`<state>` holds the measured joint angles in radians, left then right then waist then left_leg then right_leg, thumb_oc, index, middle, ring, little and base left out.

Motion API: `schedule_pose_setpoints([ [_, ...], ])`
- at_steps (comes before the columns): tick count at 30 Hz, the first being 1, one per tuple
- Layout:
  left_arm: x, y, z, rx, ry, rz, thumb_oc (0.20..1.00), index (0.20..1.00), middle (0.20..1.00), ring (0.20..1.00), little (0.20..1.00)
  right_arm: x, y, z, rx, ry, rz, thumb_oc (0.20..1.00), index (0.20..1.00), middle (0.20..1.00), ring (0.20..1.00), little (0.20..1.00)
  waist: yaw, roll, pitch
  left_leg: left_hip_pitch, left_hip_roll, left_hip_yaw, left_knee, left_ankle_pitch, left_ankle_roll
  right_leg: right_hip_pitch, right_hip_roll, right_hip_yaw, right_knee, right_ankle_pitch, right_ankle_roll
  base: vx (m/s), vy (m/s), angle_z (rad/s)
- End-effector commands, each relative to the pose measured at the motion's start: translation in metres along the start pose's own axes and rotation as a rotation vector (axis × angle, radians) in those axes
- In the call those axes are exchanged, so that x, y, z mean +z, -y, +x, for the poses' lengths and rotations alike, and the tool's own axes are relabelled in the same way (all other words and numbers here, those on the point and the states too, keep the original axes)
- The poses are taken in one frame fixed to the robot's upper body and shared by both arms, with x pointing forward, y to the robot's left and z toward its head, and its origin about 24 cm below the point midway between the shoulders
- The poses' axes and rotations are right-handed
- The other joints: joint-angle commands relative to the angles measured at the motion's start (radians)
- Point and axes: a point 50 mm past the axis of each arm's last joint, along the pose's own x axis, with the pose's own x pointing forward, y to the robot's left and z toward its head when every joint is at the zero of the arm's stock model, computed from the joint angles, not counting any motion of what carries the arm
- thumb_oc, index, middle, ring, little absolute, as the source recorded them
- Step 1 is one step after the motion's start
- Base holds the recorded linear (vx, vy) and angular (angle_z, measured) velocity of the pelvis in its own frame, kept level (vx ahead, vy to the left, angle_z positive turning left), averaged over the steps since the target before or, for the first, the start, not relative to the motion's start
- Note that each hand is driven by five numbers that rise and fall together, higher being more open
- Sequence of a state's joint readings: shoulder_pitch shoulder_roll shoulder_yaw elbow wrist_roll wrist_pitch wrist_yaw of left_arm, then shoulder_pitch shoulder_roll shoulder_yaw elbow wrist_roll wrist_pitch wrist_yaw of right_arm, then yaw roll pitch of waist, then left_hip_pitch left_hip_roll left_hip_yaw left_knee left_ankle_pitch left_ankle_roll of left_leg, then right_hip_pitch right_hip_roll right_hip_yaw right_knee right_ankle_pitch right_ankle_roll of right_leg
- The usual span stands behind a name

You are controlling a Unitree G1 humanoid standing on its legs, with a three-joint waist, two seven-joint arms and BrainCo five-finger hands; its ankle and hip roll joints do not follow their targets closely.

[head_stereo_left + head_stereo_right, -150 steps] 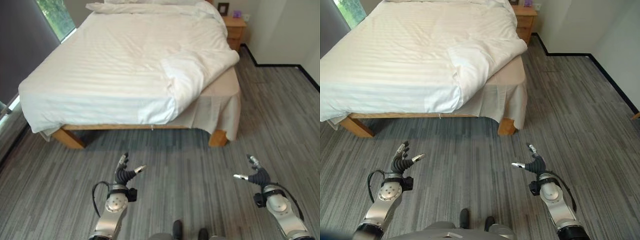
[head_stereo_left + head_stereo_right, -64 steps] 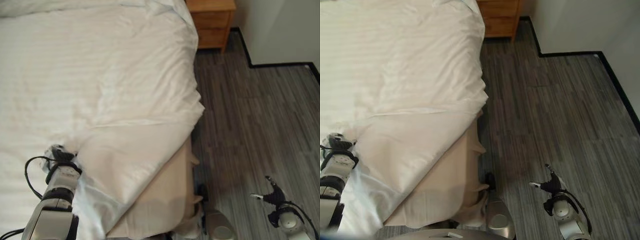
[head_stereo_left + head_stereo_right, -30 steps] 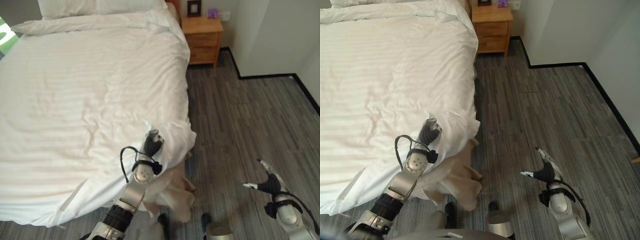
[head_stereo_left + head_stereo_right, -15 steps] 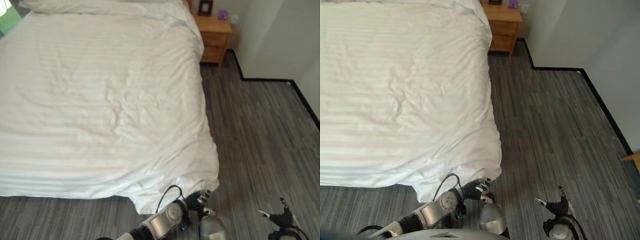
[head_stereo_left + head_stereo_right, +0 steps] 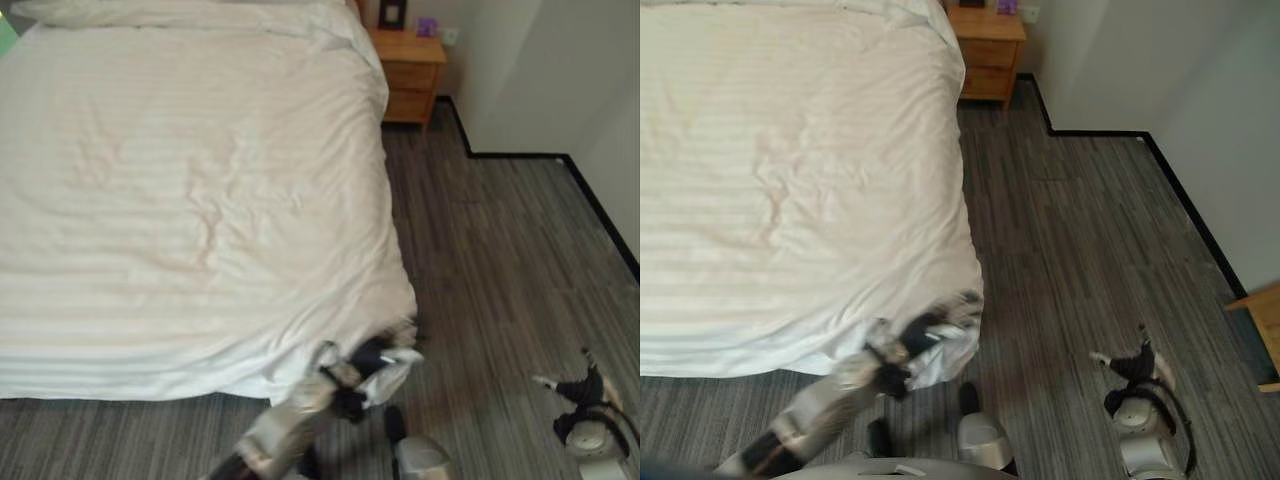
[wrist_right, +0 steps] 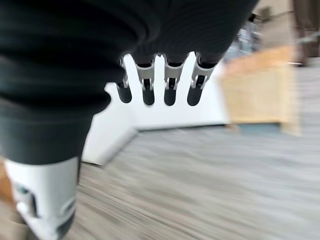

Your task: Making the bed.

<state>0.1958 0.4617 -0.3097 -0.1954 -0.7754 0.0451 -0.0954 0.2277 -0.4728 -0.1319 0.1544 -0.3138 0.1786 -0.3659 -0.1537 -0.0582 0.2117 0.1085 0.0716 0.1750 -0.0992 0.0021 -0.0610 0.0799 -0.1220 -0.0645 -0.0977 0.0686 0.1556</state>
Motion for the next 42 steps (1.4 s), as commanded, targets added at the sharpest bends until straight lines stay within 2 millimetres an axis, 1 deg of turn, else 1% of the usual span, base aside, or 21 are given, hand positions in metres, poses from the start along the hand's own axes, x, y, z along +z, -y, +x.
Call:
schedule_pose_setpoints([
  [1,-0.002,-0.024,-0.001,0.198,0.051,-0.056,1.000,1.000,1.000,1.000,1.000,0.068,0.002,0.020,0.023,0.269,0.142,0.200,0.200,0.200,0.200,0.200,0.045,-0.022,-0.004,0.067,0.001,-0.007,0.012,-0.090,0.012,-0.077,-0.038,-0.006,0.026,0.009,0.035,0.05,-0.083,0.47],
  [2,0.003,-0.051,-0.016,0.404,0.107,-0.058,1.000,1.000,1.000,1.000,1.000,0.091,-0.006,0.020,0.090,0.341,0.234,0.200,0.200,0.200,0.200,0.200,0.079,-0.019,-0.006,0.066,0.009,-0.023,0.012,-0.085,0.003,-0.051,-0.034,-0.032,0.015,-0.012,0.025,0.04,-0.065,0.37],
  [3,0.003,-0.051,-0.016,0.406,0.109,-0.058,1.000,1.000,1.000,1.000,1.000,0.092,-0.006,0.021,0.091,0.344,0.235,0.200,0.200,0.200,0.200,0.200,0.076,-0.021,-0.007,0.061,0.008,-0.024,0.012,-0.079,0.002,-0.054,-0.036,-0.034,0.013,-0.008,0.023,0.04,-0.086,0.44],
  [5,0.003,-0.073,-0.026,0.619,0.176,-0.129,1.000,1.000,1.000,1.000,1.000,0.132,-0.026,0.020,0.215,0.393,0.537,0.200,0.200,0.200,0.200,0.200,0.128,-0.013,-0.009,0.045,0.018,-0.053,0.012,-0.063,-0.016,-0.029,-0.042,-0.087,0.010,-0.033,0.013,0.04,-0.089,0.61],
  [6,0.004,-0.073,-0.026,0.620,0.178,-0.129,1.000,1.000,1.000,1.000,1.000,0.133,-0.026,0.021,0.215,0.395,0.539,0.200,0.200,0.200,0.200,0.200,0.126,-0.015,-0.009,0.041,0.016,-0.054,0.012,-0.058,-0.016,-0.033,-0.043,-0.088,0.010,-0.030,0.013,0.04,-0.086,0.61],
  [8,0.000,-0.078,-0.023,0.679,0.189,-0.185,1.000,1.000,1.000,1.000,1.000,0.159,-0.033,0.019,0.289,0.401,0.774,0.200,0.200,0.200,0.200,0.200,0.150,-0.004,-0.009,0.027,0.020,-0.069,0.012,-0.045,-0.025,-0.026,-0.046,-0.114,0.010,-0.041,0.010,0.02,-0.056,0.59],
  [11,-0.002,-0.085,-0.022,0.737,0.208,-0.234,1.000,1.000,1.000,1.000,1.000,0.199,-0.060,0.006,0.505,0.304,1.427,0.200,0.200,0.200,0.200,0.200,0.190,0.022,0.002,0.003,0.028,-0.091,0.012,-0.024,-0.041,-0.022,-0.048,-0.153,0.010,-0.057,0.003,0.00,-0.063,0.41],
  [14,-0.013,-0.081,-0.016,0.720,0.167,-0.278,1.000,1.000,1.000,1.000,1.000,0.229,-0.069,0.005,0.609,0.224,1.778,0.200,0.200,0.200,0.200,0.200,0.241,0.062,0.017,-0.034,0.030,-0.109,0.012,-0.004,-0.067,-0.028,-0.053,-0.184,0.010,-0.063,0.000,-0.04,-0.078,0.29],
  [15,-0.013,-0.081,-0.016,0.719,0.168,-0.278,1.000,1.000,1.000,1.000,1.000,0.229,-0.069,0.006,0.608,0.225,1.781,0.200,0.200,0.200,0.200,0.200,0.241,0.062,0.018,-0.036,0.030,-0.110,0.012,-0.003,-0.068,-0.029,-0.053,-0.186,0.010,-0.063,-0.001,-0.13,-0.090,0.42],
  [16,-0.018,-0.078,-0.012,0.686,0.144,-0.284,1.000,1.000,1.000,1.000,1.000,0.235,-0.079,0.007,0.642,0.136,1.915,0.200,0.200,0.200,0.200,0.200,0.261,0.092,0.031,-0.059,0.028,-0.123,0.012,0.010,-0.077,-0.039,-0.058,-0.199,0.010,-0.060,-0.002,-0.07,-0.036,0.39],
  [19,-0.020,-0.076,-0.010,0.663,0.131,-0.282,1.000,1.000,1.000,1.000,1.000,0.238,-0.084,0.010,0.651,0.093,1.957,0.200,0.200,0.200,0.200,0.200,0.273,0.113,0.043,-0.079,0.026,-0.131,0.012,0.021,-0.083,-0.051,-0.058,-0.204,0.010,-0.059,-0.005,-0.12,-0.034,0.30],
  [20,-0.023,-0.074,-0.006,0.632,0.107,-0.279,1.000,1.000,1.000,1.000,1.000,0.231,-0.096,0.015,0.634,-0.009,1.970,0.200,0.200,0.200,0.200,0.200,0.284,0.149,0.059,-0.108,0.021,-0.138,0.012,0.035,-0.091,-0.075,-0.062,-0.208,0.010,-0.056,-0.007,-0.15,-0.013,0.04],
  [24,-0.037,-0.073,-0.002,0.601,0.045,-0.266,1.000,1.000,1.000,1.000,1.000,0.184,-0.123,0.026,0.531,-0.259,1.880,0.200,0.200,0.200,0.200,0.200,0.292,0.227,0.077,-0.174,0.014,-0.139,0.012,0.070,-0.110,-0.133,-0.078,-0.228,0.010,-0.053,-0.003,-0.12,-0.006,0.15],
  [27,-0.051,-0.071,-0.006,0.601,-0.001,-0.287,1.000,1.000,1.000,1.000,1.000,0.148,-0.129,0.028,0.431,-0.382,1.870,0.200,0.200,0.200,0.200,0.200,0.281,0.264,0.075,-0.207,0.018,-0.132,0.012,0.080,-0.116,-0.161,-0.079,-0.233,0.010,-0.058,0.001,-0.04,-0.024,0.01],
  [31,-0.059,-0.073,-0.010,0.628,-0.019,-0.296,1.000,1.000,1.000,1.000,1.000,0.107,-0.126,0.025,0.298,-0.455,1.964,0.200,0.200,0.200,0.200,0.200,0.231,0.278,0.085,-0.190,0.029,-0.109,0.012,0.071,-0.109,-0.160,-0.065,-0.210,0.010,-0.069,-0.002,0.03,0.000,-0.03],
  [35,-0.067,-0.073,-0.018,0.656,-0.034,-0.349,1.000,1.000,1.000,1.000,1.000,0.049,-0.116,0.016,0.114,-0.526,1.973,0.200,0.200,0.200,0.200,0.200,0.155,0.266,0.087,-0.140,0.041,-0.065,0.012,0.043,-0.090,-0.145,-0.045,-0.165,0.010,-0.086,-0.009,0.07,0.029,-0.31],
  [36,-0.069,-0.072,-0.021,0.659,-0.039,-0.355,1.000,1.000,1.000,1.000,1.000,0.023,-0.106,0.014,0.027,-0.543,1.937,0.200,0.200,0.200,0.200,0.200,0.117,0.249,0.086,-0.097,0.041,-0.053,0.012,0.020,-0.076,-0.138,-0.032,-0.131,0.010,-0.093,-0.009,0.12,0.086,-0.54],
  [38,-0.061,-0.071,-0.019,0.650,-0.007,-0.340,1.000,1.000,1.000,1.000,1.000,0.008,-0.096,0.014,-0.017,-0.541,1.882,0.200,0.200,0.200,0.200,0.200,0.111,0.214,0.098,-0.069,0.010,-0.126,0.030,0.001,-0.068,-0.150,-0.020,-0.078,0.010,-0.080,-0.013,0.04,0.035,-1.18],
  [39,-0.056,-0.070,-0.018,0.668,0.030,-0.345,1.000,1.000,1.000,1.000,1.000,0.004,-0.096,0.010,-0.009,-0.539,1.838,0.200,0.200,0.200,0.200,0.200,0.128,0.168,0.090,-0.083,-0.044,-0.281,0.091,-0.070,-0.043,-0.185,-0.010,-0.005,0.010,-0.052,-0.008,0.00,-0.021,-1.59],
  [40,-0.057,-0.071,-0.021,0.688,0.033,-0.354,1.000,1.000,1.000,1.000,1.000,-0.003,-0.096,0.006,-0.016,-0.555,1.815,0.200,0.200,0.200,0.200,0.200,0.136,0.158,0.081,-0.084,-0.055,-0.329,0.089,-0.082,-0.032,-0.198,0.003,0.028,0.010,-0.044,-0.009,0.01,0.019,-2.12],
  [42,-0.042,-0.068,-0.016,0.654,0.069,-0.319,1.000,1.000,1.000,1.000,1.000,-0.038,-0.084,-0.007,-0.110,-0.600,1.771,0.200,0.200,0.200,0.200,0.200,0.095,0.126,0.046,-0.031,-0.036,-0.297,0.023,-0.058,-0.018,-0.202,0.002,0.060,0.010,0.006,-0.001,-0.03,0.163,-2.41],
])
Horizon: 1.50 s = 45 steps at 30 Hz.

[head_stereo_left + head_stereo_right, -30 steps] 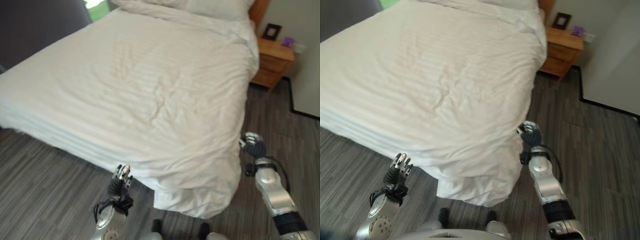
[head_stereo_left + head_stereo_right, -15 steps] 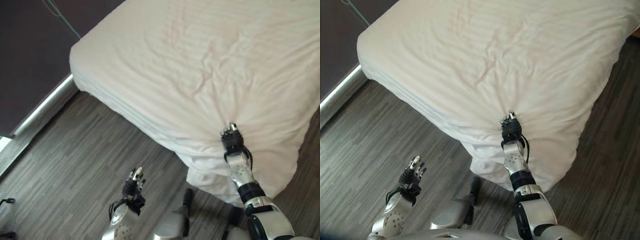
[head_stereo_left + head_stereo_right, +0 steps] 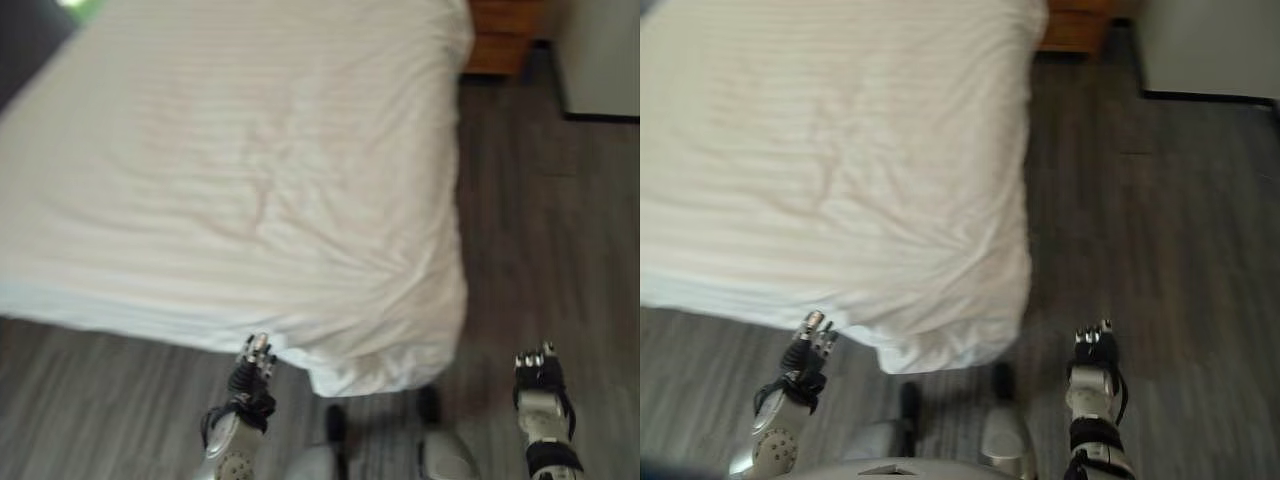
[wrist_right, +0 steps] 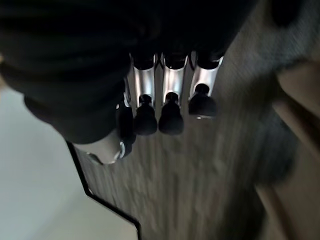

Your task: Making the bed.

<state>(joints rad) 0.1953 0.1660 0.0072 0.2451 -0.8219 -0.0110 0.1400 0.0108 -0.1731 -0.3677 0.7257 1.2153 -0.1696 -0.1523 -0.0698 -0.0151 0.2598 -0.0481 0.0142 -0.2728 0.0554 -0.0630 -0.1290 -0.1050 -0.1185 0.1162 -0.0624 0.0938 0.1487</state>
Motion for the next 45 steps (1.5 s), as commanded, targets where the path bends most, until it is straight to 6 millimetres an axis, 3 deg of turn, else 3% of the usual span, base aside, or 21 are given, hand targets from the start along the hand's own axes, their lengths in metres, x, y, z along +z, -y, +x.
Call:
schedule_pose_setpoints([
  [1,0.016,0.021,-0.003,-0.100,0.074,0.034,1.000,1.000,1.000,1.000,1.000,0.006,-0.009,0.003,0.023,0.021,-0.050,0.200,0.200,0.200,0.200,0.200,0.004,0.079,-0.013,0.148,0.022,0.148,-0.143,-0.007,0.055,-0.004,-0.005,-0.132,-0.025,-0.025,0.012,-0.12,0.288,-0.84],
  [2,0.034,0.032,-0.002,-0.155,0.139,0.111,1.000,1.000,1.000,1.000,1.000,0.008,-0.003,0.003,0.018,0.011,-0.140,0.200,0.200,0.200,0.200,0.200,-0.013,0.059,-0.027,0.163,0.003,0.154,-0.143,-0.004,0.060,0.001,-0.018,-0.134,-0.025,0.002,0.017,-0.15,0.277,0.35],
  [3,0.051,0.039,-0.006,-0.192,0.214,0.221,1.000,1.000,1.000,1.000,1.000,0.004,-0.004,-0.001,0.068,-0.010,-0.305,1.000,1.000,1.000,1.000,1.000,-0.017,0.040,-0.030,0.173,-0.006,0.166,-0.143,-0.005,0.066,0.006,-0.024,-0.132,-0.025,0.019,0.029,-0.24,0.262,0.41],
  [4,0.067,0.045,-0.010,-0.221,0.297,0.329,1.000,1.000,1.000,1.000,1.000,0.006,-0.008,-0.005,0.141,0.001,-0.485,1.000,1.000,1.000,1.000,1.000,-0.018,0.020,-0.028,0.179,-0.012,0.180,-0.143,-0.004,0.072,0.006,-0.027,-0.135,-0.025,0.037,0.038,-0.15,0.174,0.23],
  [7,0.085,0.057,-0.018,-0.288,0.395,0.444,1.000,1.000,1.000,1.000,1.000,0.005,-0.022,-0.018,0.284,0.038,-0.679,1.000,1.000,1.000,1.000,1.000,-0.017,0.005,-0.025,0.199,-0.011,0.199,-0.143,-0.019,0.084,0.010,-0.020,-0.138,-0.009,0.040,0.052,-0.10,0.094,-0.21],
  [8,0.093,0.063,-0.020,-0.317,0.434,0.479,1.000,1.000,1.000,1.000,1.000,0.008,-0.027,-0.019,0.307,0.069,-0.763,1.000,1.000,1.000,1.000,1.000,-0.012,0.002,-0.020,0.203,-0.008,0.209,-0.143,-0.018,0.087,-0.001,-0.022,-0.166,0.007,0.045,0.058,-0.21,0.055,-0.29],
  [9,0.106,0.072,-0.027,-0.367,0.511,0.535,1.000,1.000,1.000,1.000,1.000,0.017,-0.052,-0.030,0.428,0.176,-0.919,1.000,1.000,1.000,1.000,1.000,0.013,0.012,-0.007,0.201,0.012,0.242,-0.143,-0.007,0.086,-0.021,-0.048,-0.290,0.072,0.023,0.048,-0.24,0.035,-0.26],
  [13,0.122,0.076,-0.055,-0.492,0.589,0.567,1.000,1.000,1.000,1.000,1.000,0.030,-0.031,-0.033,0.382,0.198,-1.156,1.000,1.000,1.000,1.000,1.000,0.046,0.031,-0.021,0.192,0.028,0.302,-0.143,0.008,0.099,0.019,-0.086,-0.410,0.143,-0.029,0.021,-0.18,0.026,-0.77],
  [17,0.107,0.057,-0.065,-0.524,0.452,0.442,1.000,1.000,1.000,1.000,1.000,0.037,-0.028,-0.032,0.379,0.199,-1.288,1.000,1.000,1.000,1.000,1.000,0.078,0.048,-0.041,0.184,0.034,0.339,-0.143,0.017,0.109,0.086,-0.098,-0.383,0.176,-0.064,0.021,-0.09,-0.013,-0.83],
  [19,0.094,0.042,-0.066,-0.493,0.361,0.423,1.000,1.000,1.000,1.000,1.000,0.034,-0.025,-0.032,0.377,0.172,-1.299,1.000,1.000,1.000,1.000,1.000,0.089,0.037,-0.056,0.173,0.026,0.343,-0.139,0.028,0.101,0.149,-0.071,-0.338,0.075,-0.073,0.021,0.00,-0.072,-0.50],
  [22,0.092,0.028,-0.068,-0.405,0.342,0.473,1.000,1.000,1.000,1.000,1.000,0.041,-0.038,-0.033,0.410,0.224,-1.367,1.000,1.000,1.000,1.000,1.000,0.092,0.043,-0.067,0.176,0.050,0.348,-0.142,0.038,0.075,0.183,-0.061,-0.352,0.008,-0.061,0.022,0.02,-0.202,-0.24],
  [25,0.091,0.033,-0.060,-0.351,0.382,0.501,1.000,1.000,1.000,1.000,1.000,0.047,-0.052,-0.037,0.441,0.294,-1.403,1.000,1.000,1.000,1.000,1.000,0.088,0.050,-0.065,0.171,0.080,0.340,-0.143,0.061,0.045,0.209,-0.037,-0.370,-0.013,-0.084,0.004,-0.02,-0.221,0.27],
  [30,0.082,0.067,-0.043,-0.433,0.397,0.556,1.000,1.000,1.000,1.000,1.000,0.033,-0.073,-0.048,0.561,0.312,-1.338,1.000,1.000,1.000,1.000,1.000,0.060,0.052,-0.055,0.171,0.133,0.368,-0.102,0.077,0.020,0.204,0.002,-0.348,-0.013,-0.110,-0.018,-0.03,-0.186,-0.06],
  [32,0.078,0.084,-0.038,-0.496,0.402,0.559,1.000,1.000,1.000,1.000,1.000,0.026,-0.085,-0.054,0.633,0.313,-1.279,1.000,1.000,1.000,1.000,1.000,0.043,0.034,-0.041,0.136,0.148,0.373,0.057,0.052,0.022,0.202,0.021,-0.313,-0.011,-0.117,-0.038,-0.03,-0.278,-0.48],
  [34,0.076,0.099,-0.034,-0.544,0.409,0.595,1.000,1.000,1.000,1.000,1.000,0.021,-0.090,-0.060,0.683,0.312,-1.249,1.000,1.000,1.000,1.000,1.000,0.039,0.008,-0.018,0.052,0.167,0.345,0.277,0.105,0.033,0.217,0.044,-0.274,-0.013,-0.122,-0.062,-0.01,-0.344,-1.05],
  [35,0.077,0.115,-0.027,-0.552,0.452,0.648,1.000,1.000,1.000,1.000,1.000,0.017,-0.104,-0.067,0.743,0.356,-1.252,1.000,1.000,1.000,1.000,1.000,0.052,-0.031,0.011,-0.039,0.116,0.251,0.474,0.134,0.054,0.215,0.043,-0.229,-0.016,-0.111,-0.082,-0.01,-0.325,-1.43],
  [37,0.073,0.123,-0.021,-0.531,0.463,0.670,1.000,1.000,1.000,1.000,1.000,0.012,-0.115,-0.073,0.788,0.393,-1.254,1.000,1.000,1.000,1.000,1.000,0.083,-0.049,0.018,-0.137,-0.014,0.183,0.610,0.076,0.075,0.221,0.045,-0.153,-0.022,-0.108,-0.085,0.04,-0.185,-1.66],
  [39,0.063,0.117,-0.019,-0.500,0.429,0.658,1.000,1.000,1.000,1.000,1.000,0.010,-0.125,-0.079,0.831,0.445,-1.299,1.000,1.000,1.000,1.000,1.000,0.116,-0.032,0.017,-0.191,-0.091,0.172,0.540,0.041,0.095,0.250,0.066,-0.054,-0.025,-0.119,-0.074,0.24,-0.033,-2.31],
  [40,0.062,0.117,-0.019,-0.500,0.428,0.657,1.000,1.000,1.000,1.000,1.000,0.010,-0.124,-0.079,0.830,0.445,-1.300,1.000,1.000,1.000,1.000,1.000,0.120,-0.032,0.016,-0.189,-0.090,0.176,0.540,0.039,0.096,0.250,0.065,-0.050,-0.025,-0.121,-0.073,0.27,-0.007,-2.48],
  [43,0.054,0.118,-0.020,-0.517,0.398,0.670,1.000,1.000,1.000,1.000,1.000,0.015,-0.129,-0.084,0.842,0.492,-1.285,1.000,1.000,1.000,1.000,1.000,0.137,-0.003,0.016,-0.207,-0.092,0.171,0.313,0.072,0.102,0.288,0.097,0.007,-0.025,-0.162,-0.077,0.30,0.028,-1.08],
  [45,0.048,0.115,-0.019,-0.507,0.372,0.682,1.000,1.000,1.000,1.000,1.000,0.015,-0.131,-0.086,0.864,0.495,-1.276,1.000,1.000,1.000,1.000,1.000,0.146,0.033,0.007,-0.203,-0.085,0.152,0.097,0.157,0.097,0.320,0.138,0.039,-0.025,-0.195,-0.086,0.44,0.064,-0.07],
])
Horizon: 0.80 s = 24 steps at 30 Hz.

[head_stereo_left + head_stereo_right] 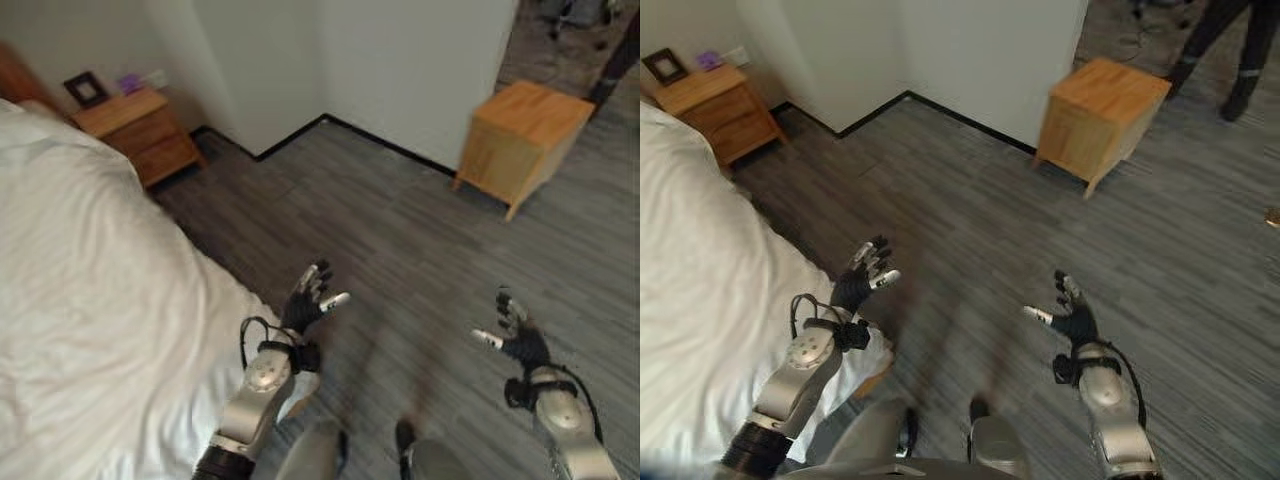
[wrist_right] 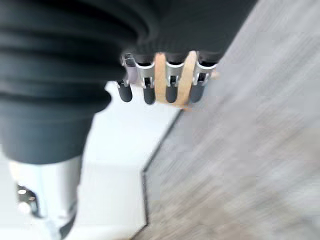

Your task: Making the bed.

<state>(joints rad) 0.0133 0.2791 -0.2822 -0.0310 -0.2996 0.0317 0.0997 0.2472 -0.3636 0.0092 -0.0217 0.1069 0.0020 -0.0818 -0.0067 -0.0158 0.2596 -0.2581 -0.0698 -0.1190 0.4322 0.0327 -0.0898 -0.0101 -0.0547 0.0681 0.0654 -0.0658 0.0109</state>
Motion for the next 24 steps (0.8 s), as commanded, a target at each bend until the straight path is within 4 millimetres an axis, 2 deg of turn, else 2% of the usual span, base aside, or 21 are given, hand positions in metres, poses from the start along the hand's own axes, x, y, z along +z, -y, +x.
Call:
schedule_pose_setpoints([
  [1,0.009,-0.008,-0.011,0.040,0.072,0.049,1.000,1.000,1.000,1.000,1.000,0.040,0.013,0.013,-0.038,0.208,-0.016,1.000,1.000,1.000,1.000,1.000,0.086,0.043,0.004,0.013,0.004,0.011,-0.367,0.096,0.051,0.248,0.084,0.100,-0.153,-0.055,0.051,0.45,0.047,-0.17],
  [3,0.004,-0.005,-0.011,0.045,0.053,0.028,1.000,1.000,1.000,1.000,1.000,0.042,0.017,0.012,-0.051,0.217,-0.023,1.000,1.000,1.000,1.000,1.000,0.084,0.048,-0.001,0.018,0.027,0.106,-0.442,0.134,0.037,0.285,0.074,0.100,-0.153,-0.093,0.056,0.44,0.075,-0.55],
  [4,0.001,-0.005,-0.010,0.047,0.042,0.023,1.000,1.000,1.000,1.000,1.000,0.044,0.019,0.013,-0.058,0.225,-0.026,1.000,1.000,1.000,1.000,1.000,0.083,0.053,-0.007,0.035,0.041,0.141,-0.454,0.150,0.043,0.296,0.070,0.095,-0.153,-0.103,0.056,0.39,0.114,-0.40],
  [5,0.000,-0.006,-0.011,0.058,0.040,0.015,1.000,1.000,1.000,1.000,1.000,0.044,0.017,0.013,-0.054,0.224,-0.030,1.000,1.000,1.000,1.000,1.000,0.081,0.051,-0.022,0.053,0.045,0.150,-0.479,0.141,0.052,0.304,0.060,0.088,-0.153,-0.116,0.057,0.59,0.168,-0.03],
  [6,-0.005,-0.006,-0.011,0.063,0.017,0.007,1.000,1.000,1.000,1.000,1.000,0.045,0.015,0.012,-0.051,0.228,-0.042,1.000,1.000,1.000,1.000,1.000,0.080,0.034,-0.052,0.073,0.031,0.148,-0.496,0.140,0.068,0.319,0.028,0.065,-0.153,-0.120,0.075,0.47,0.141,0.20],
  [7,-0.005,-0.006,-0.011,0.063,0.016,0.007,1.000,1.000,1.000,1.000,1.000,0.045,0.014,0.012,-0.051,0.228,-0.042,1.000,1.000,1.000,1.000,1.000,0.081,0.031,-0.052,0.074,0.028,0.149,-0.496,0.138,0.069,0.320,0.025,0.065,-0.153,-0.122,0.076,0.49,0.113,-0.09],
  [8,-0.005,-0.008,-0.012,0.070,0.013,0.012,1.000,1.000,1.000,1.000,1.000,0.044,0.012,0.013,-0.042,0.225,-0.050,1.000,1.000,1.000,1.000,1.000,0.084,0.020,-0.063,0.089,0.025,0.153,-0.498,0.127,0.081,0.314,0.013,0.060,-0.110,-0.117,0.093,0.24,0.026,-0.37],
  [9,-0.005,-0.011,-0.013,0.075,0.008,0.018,1.000,1.000,1.000,1.000,1.000,0.044,0.008,0.015,-0.029,0.223,-0.049,1.000,1.000,1.000,1.000,1.000,0.097,0.009,-0.067,0.104,0.024,0.155,-0.494,0.114,0.094,0.283,0.006,0.058,-0.018,-0.087,0.124,0.40,0.022,-0.43],
  [10,-0.007,-0.013,-0.016,0.078,-0.002,0.026,1.000,1.000,1.000,1.000,1.000,0.046,0.005,0.017,-0.018,0.232,-0.075,1.000,1.000,1.000,1.000,1.000,0.117,-0.010,-0.063,0.119,0.017,0.165,-0.483,0.090,0.111,0.237,0.002,0.057,0.151,0.002,0.187,0.35,0.007,-0.31],
  [11,-0.006,-0.014,-0.015,0.071,-0.002,0.037,1.000,1.000,1.000,1.000,1.000,0.046,0.005,0.017,-0.016,0.231,-0.076,1.000,1.000,1.000,1.000,1.000,0.113,-0.005,-0.055,0.148,0.024,0.159,-0.492,0.072,0.113,0.170,0.003,0.033,0.258,0.031,0.217,0.38,0.035,-0.40],
  [12,-0.007,-0.015,-0.017,0.071,-0.009,0.049,1.000,1.000,1.000,1.000,1.000,0.050,0.003,0.017,-0.008,0.250,-0.102,1.000,1.000,1.000,1.000,1.000,0.101,0.013,-0.033,0.193,0.037,0.153,-0.496,0.059,0.120,0.099,0.016,0.025,0.411,0.135,0.251,0.38,0.101,-0.49],
  [13,-0.005,-0.017,-0.015,0.073,-0.007,0.059,1.000,1.000,1.000,1.000,1.000,0.051,0.004,0.016,-0.012,0.250,-0.102,1.000,1.000,1.000,1.000,1.000,0.081,0.034,-0.021,0.230,0.044,0.138,-0.505,0.039,0.131,0.049,0.009,0.003,0.536,0.178,0.251,0.42,0.187,-0.41],
  [14,-0.005,-0.016,-0.014,0.068,-0.009,0.072,1.000,1.000,1.000,1.000,1.000,0.049,0.003,0.016,-0.009,0.244,-0.100,1.000,1.000,1.000,1.000,1.000,0.064,0.062,-0.008,0.265,0.062,0.122,-0.519,0.033,0.134,-0.017,0.029,-0.006,0.582,0.175,0.251,0.48,0.203,0.08],
  [15,-0.005,-0.018,-0.014,0.078,-0.012,0.085,1.000,1.000,1.000,1.000,1.000,0.049,0.002,0.016,-0.014,0.242,-0.101,1.000,1.000,1.000,1.000,1.000,0.048,0.082,0.005,0.294,0.070,0.103,-0.519,0.014,0.136,-0.085,0.018,-0.026,0.608,0.157,0.236,0.54,0.117,0.67],
  [16,-0.004,-0.019,-0.012,0.086,-0.004,0.092,1.000,1.000,1.000,1.000,1.000,0.048,0.001,0.016,-0.015,0.238,-0.094,1.000,1.000,1.000,1.000,1.000,0.020,0.079,0.021,0.324,0.055,0.069,-0.519,-0.014,0.133,-0.129,-0.026,-0.076,0.574,0.093,0.202,0.53,0.029,0.82],
  [18,-0.002,-0.019,-0.011,0.081,0.003,0.084,1.000,1.000,1.000,1.000,1.000,0.045,0.001,0.014,-0.020,0.225,-0.073,1.000,1.000,1.000,1.000,1.000,-0.011,0.082,0.036,0.370,0.053,0.033,-0.519,-0.050,0.122,-0.177,-0.024,-0.110,0.447,0.056,0.165,0.44,-0.064,1.09],
  [19,-0.002,-0.019,-0.011,0.081,0.003,0.084,1.000,1.000,1.000,1.000,1.000,0.045,0.001,0.014,-0.020,0.225,-0.073,1.000,1.000,1.000,1.000,1.000,-0.012,0.082,0.037,0.371,0.053,0.031,-0.519,-0.050,0.122,-0.175,-0.024,-0.112,0.447,0.056,0.165,0.82,-0.256,1.27],
  [20,-0.006,-0.023,-0.012,0.096,-0.014,0.079,1.000,1.000,1.000,1.000,1.000,0.040,0.002,0.011,-0.031,0.204,-0.014,1.000,1.000,1.000,1.000,1.000,-0.061,0.047,0.030,0.454,0.030,-0.032,-0.519,-0.130,0.096,-0.216,-0.015,-0.118,0.052,0.083,0.154,0.86,-0.266,0.97],
  [21,-0.008,-0.027,-0.014,0.110,-0.025,0.094,1.000,1.000,1.000,1.000,1.000,0.037,0.003,0.010,-0.038,0.195,-0.004,1.000,1.000,1.000,1.000,1.000,-0.078,0.043,0.023,0.487,0.034,-0.058,-0.519,-0.155,0.089,-0.251,-0.004,-0.101,-0.073,0.116,0.162,0.91,-0.264,1.02],
  [22,-0.008,-0.028,-0.014,0.111,-0.028,0.093,1.000,1.000,1.000,1.000,1.000,0.037,0.002,0.010,-0.036,0.193,-0.005,1.000,1.000,1.000,1.000,1.000,-0.086,0.056,0.021,0.493,0.050,-0.064,-0.519,-0.167,0.088,-0.222,0.008,-0.115,-0.116,0.132,0.161,0.50,-0.117,1.07],
  [24,-0.009,-0.032,-0.015,0.119,-0.034,0.114,1.000,1.000,1.000,1.000,1.000,0.037,0.003,0.011,-0.038,0.190,-0.012,1.000,1.000,1.000,1.000,1.000,-0.099,0.062,0.021,0.523,0.066,-0.084,-0.519,-0.188,0.073,-0.246,0.005,-0.115,-0.147,0.152,0.178,0.42,-0.104,1.30],
])
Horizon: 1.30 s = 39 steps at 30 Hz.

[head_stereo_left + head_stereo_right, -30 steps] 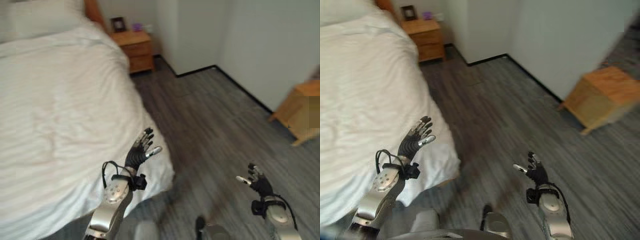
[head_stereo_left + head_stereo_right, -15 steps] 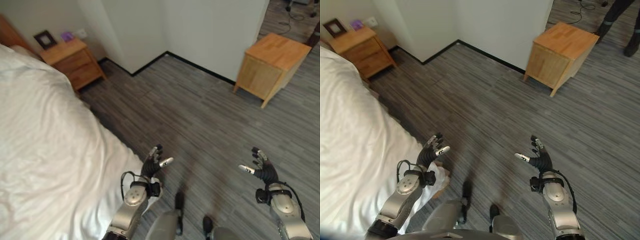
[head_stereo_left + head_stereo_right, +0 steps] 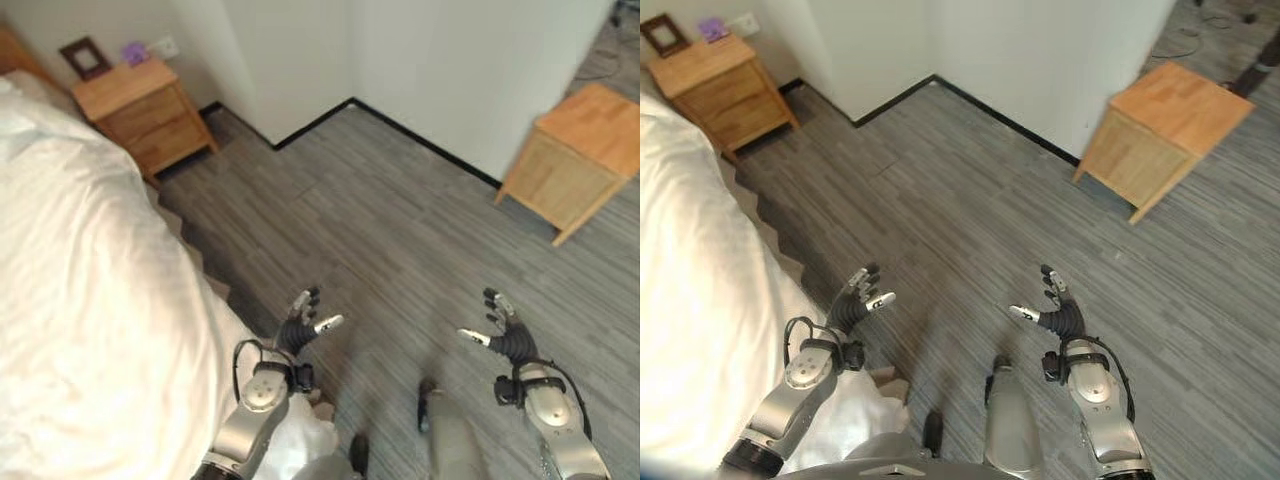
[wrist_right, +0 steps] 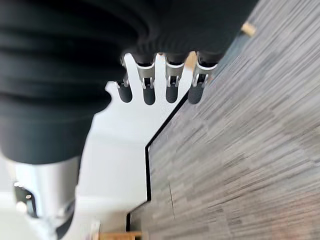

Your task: Making the bed.

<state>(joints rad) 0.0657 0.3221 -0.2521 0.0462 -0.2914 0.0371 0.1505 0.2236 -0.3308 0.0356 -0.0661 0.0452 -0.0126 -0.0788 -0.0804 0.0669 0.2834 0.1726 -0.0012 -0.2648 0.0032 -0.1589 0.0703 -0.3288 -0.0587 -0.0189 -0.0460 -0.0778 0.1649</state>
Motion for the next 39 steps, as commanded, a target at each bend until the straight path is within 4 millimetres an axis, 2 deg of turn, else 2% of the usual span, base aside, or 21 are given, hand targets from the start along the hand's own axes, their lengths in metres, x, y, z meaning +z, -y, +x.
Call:
schedule_pose_setpoints([
  [1,0.010,-0.013,-0.007,0.029,0.073,0.070,1.000,1.000,1.000,1.000,1.000,0.016,0.018,0.005,-0.066,0.091,-0.014,1.000,1.000,1.000,1.000,1.000,-0.038,-0.023,-0.014,0.147,0.016,0.039,-0.090,-0.028,-0.094,0.051,0.009,-0.017,-0.021,0.193,0.037,0.57,-0.179,1.08],
  [4,0.000,-0.016,-0.016,0.063,0.043,0.026,1.000,1.000,1.000,1.000,1.000,0.010,0.017,0.000,-0.018,0.064,-0.090,1.000,1.000,1.000,1.000,1.000,-0.030,-0.017,-0.039,0.157,0.025,0.024,0.086,0.047,-0.128,0.118,-0.005,-0.030,0.016,0.215,-0.012,0.69,-0.235,0.73],
  [5,0.000,-0.019,-0.019,0.106,0.044,-0.036,1.000,1.000,1.000,1.000,1.000,0.004,0.020,0.001,-0.004,0.034,-0.117,1.000,1.000,1.000,1.000,1.000,-0.004,-0.021,-0.031,0.032,-0.002,0.043,0.402,0.257,-0.193,0.212,-0.014,-0.042,0.017,0.193,-0.054,0.73,-0.307,0.65],
  [6,0.001,-0.020,-0.020,0.116,0.049,-0.066,1.000,1.000,1.000,1.000,1.000,0.006,0.022,0.002,-0.005,0.039,-0.132,1.000,1.000,1.000,1.000,1.000,0.017,-0.034,-0.021,-0.029,-0.018,0.068,0.522,0.305,-0.204,0.261,-0.020,-0.053,0.003,0.170,-0.072,0.52,-0.244,0.59],
  [10,0.003,-0.023,-0.022,0.119,0.054,-0.084,1.000,1.000,1.000,1.000,1.000,0.010,0.028,0.004,-0.020,0.058,-0.143,1.000,1.000,1.000,1.000,1.000,0.071,-0.070,0.026,-0.188,-0.056,0.139,0.798,0.278,-0.182,0.344,-0.040,-0.053,-0.011,0.140,-0.109,0.28,-0.231,0.11],
  [11,0.007,-0.028,-0.023,0.145,0.071,-0.088,1.000,1.000,1.000,1.000,1.000,0.011,0.032,0.007,-0.043,0.051,-0.165,1.000,1.000,1.000,1.000,1.000,0.120,-0.085,0.044,-0.332,-0.030,0.251,0.793,0.222,-0.158,0.418,-0.045,-0.061,-0.027,0.094,-0.109,0.68,-0.350,0.11],
  [14,0.000,-0.031,-0.026,0.176,0.045,-0.121,1.000,1.000,1.000,1.000,1.000,0.013,0.033,0.008,-0.064,0.053,-0.173,1.000,1.000,1.000,1.000,1.000,0.161,-0.072,0.018,-0.421,0.025,0.364,0.507,0.221,-0.151,0.501,-0.039,-0.085,-0.041,0.017,-0.093,0.63,-0.090,0.07],
  [15,0.000,-0.031,-0.026,0.176,0.045,-0.121,1.000,1.000,1.000,1.000,1.000,0.013,0.033,0.008,-0.064,0.053,-0.172,1.000,1.000,1.000,1.000,1.000,0.161,-0.074,0.019,-0.418,0.023,0.365,0.504,0.222,-0.151,0.502,-0.040,-0.085,-0.041,0.016,-0.092,0.73,0.118,0.11],
  [16,-0.007,-0.034,-0.029,0.203,0.015,-0.124,1.000,1.000,1.000,1.000,1.000,0.012,0.030,0.009,-0.060,0.051,-0.159,1.000,1.000,1.000,1.000,1.000,0.184,-0.038,-0.007,-0.430,0.050,0.381,0.226,0.230,-0.137,0.537,-0.012,-0.087,-0.041,-0.026,-0.067,0.99,0.170,0.39],
  [17,-0.015,-0.033,-0.032,0.211,-0.022,-0.117,1.000,1.000,1.000,1.000,1.000,0.008,0.029,0.009,-0.060,0.034,-0.164,1.000,1.000,1.000,1.000,1.000,0.196,-0.033,-0.023,-0.419,0.084,0.476,-0.020,0.305,-0.143,0.616,-0.019,-0.103,-0.041,-0.076,-0.049,1.24,0.212,0.10],
  [20,-0.021,-0.034,-0.031,0.240,-0.047,-0.132,1.000,1.000,1.000,1.000,1.000,0.004,0.021,0.012,-0.040,0.005,-0.164,1.000,1.000,1.000,1.000,1.000,0.218,-0.057,-0.074,-0.407,0.088,0.487,-0.073,0.343,-0.140,0.708,-0.051,-0.128,-0.041,-0.107,-0.018,0.82,0.130,0.08],
  [21,-0.024,-0.037,-0.034,0.251,-0.063,-0.114,1.000,1.000,1.000,1.000,1.000,0.000,0.013,0.012,-0.029,-0.008,-0.174,1.000,1.000,1.000,1.000,1.000,0.240,-0.091,-0.090,-0.375,0.040,0.448,-0.080,0.355,-0.110,0.702,-0.098,-0.130,0.082,-0.076,0.018,0.89,0.184,0.49],
  [22,-0.024,-0.037,-0.034,0.251,-0.063,-0.113,1.000,1.000,1.000,1.000,1.000,0.000,0.013,0.012,-0.029,-0.008,-0.174,1.000,1.000,1.000,1.000,1.000,0.244,-0.089,-0.093,-0.377,0.043,0.451,-0.082,0.357,-0.109,0.696,-0.096,-0.126,0.083,-0.074,0.018,0.70,0.269,0.49],
  [24,-0.023,-0.038,-0.033,0.243,-0.071,-0.063,1.000,1.000,1.000,1.000,1.000,-0.003,0.010,0.011,-0.026,-0.019,-0.188,1.000,1.000,1.000,1.000,1.000,0.234,-0.118,-0.086,-0.282,-0.023,0.421,-0.080,0.293,-0.048,0.554,-0.156,-0.075,0.481,0.206,0.091,0.49,0.255,-0.08],
  [26,-0.021,-0.039,-0.030,0.245,-0.069,-0.043,1.000,1.000,1.000,1.000,1.000,-0.004,0.010,0.010,-0.030,-0.024,-0.192,1.000,1.000,1.000,1.000,1.000,0.220,-0.109,-0.079,-0.234,-0.029,0.416,-0.085,0.263,-0.033,0.516,-0.171,-0.071,0.579,0.275,0.094,0.40,0.188,-0.19],
  [27,-0.016,-0.040,-0.028,0.241,-0.053,-0.017,1.000,1.000,1.000,1.000,1.000,-0.003,0.011,0.010,-0.041,-0.024,-0.194,1.000,1.000,1.000,1.000,1.000,0.196,-0.089,-0.067,-0.189,-0.024,0.393,-0.090,0.244,-0.022,0.452,-0.163,-0.063,0.666,0.301,0.079,0.64,0.241,0.09],
  [30,-0.008,-0.041,-0.024,0.234,-0.018,0.015,1.000,1.000,1.000,1.000,1.000,-0.004,0.012,0.009,-0.057,-0.026,-0.193,1.000,1.000,1.000,1.000,1.000,0.164,-0.064,-0.051,-0.133,-0.011,0.350,-0.090,0.201,-0.016,0.350,-0.165,-0.082,0.716,0.237,0.041,0.51,0.084,1.01],
  [31,0.004,-0.041,-0.017,0.235,0.032,0.028,1.000,1.000,1.000,1.000,1.000,-0.004,0.015,0.009,-0.076,-0.022,-0.186,1.000,1.000,1.000,1.000,1.000,0.130,-0.066,-0.031,-0.072,-0.010,0.301,-0.090,0.162,-0.030,0.263,-0.147,-0.113,0.618,0.132,0.009,0.55,-0.077,1.21],
  [34,0.008,-0.042,-0.015,0.256,0.056,0.005,1.000,1.000,1.000,1.000,1.000,-0.003,0.016,0.011,-0.088,-0.017,-0.159,1.000,1.000,1.000,1.000,1.000,0.088,-0.081,-0.019,-0.004,-0.014,0.219,-0.090,0.107,-0.056,0.212,-0.101,-0.113,0.355,0.103,0.003,0.63,-0.128,1.52],
  [37,0.001,-0.049,-0.019,0.295,0.030,-0.018,1.000,1.000,1.000,1.000,1.000,-0.002,0.014,0.013,-0.075,-0.017,-0.143,1.000,1.000,1.000,1.000,1.000,0.053,-0.105,-0.021,0.061,-0.016,0.130,-0.090,0.053,-0.074,0.196,-0.031,0.021,0.060,0.143,0.020,0.63,-0.138,0.94],
  [39,-0.004,-0.052,-0.023,0.299,0.012,-0.010,1.000,1.000,1.000,1.000,1.000,-0.004,0.014,0.011,-0.064,-0.023,-0.138,1.000,1.000,1.000,1.000,1.000,0.043,-0.109,-0.022,0.088,-0.008,0.084,-0.090,0.032,-0.083,0.200,-0.007,0.070,-0.015,0.178,0.026,0.58,-0.172,1.66],
])
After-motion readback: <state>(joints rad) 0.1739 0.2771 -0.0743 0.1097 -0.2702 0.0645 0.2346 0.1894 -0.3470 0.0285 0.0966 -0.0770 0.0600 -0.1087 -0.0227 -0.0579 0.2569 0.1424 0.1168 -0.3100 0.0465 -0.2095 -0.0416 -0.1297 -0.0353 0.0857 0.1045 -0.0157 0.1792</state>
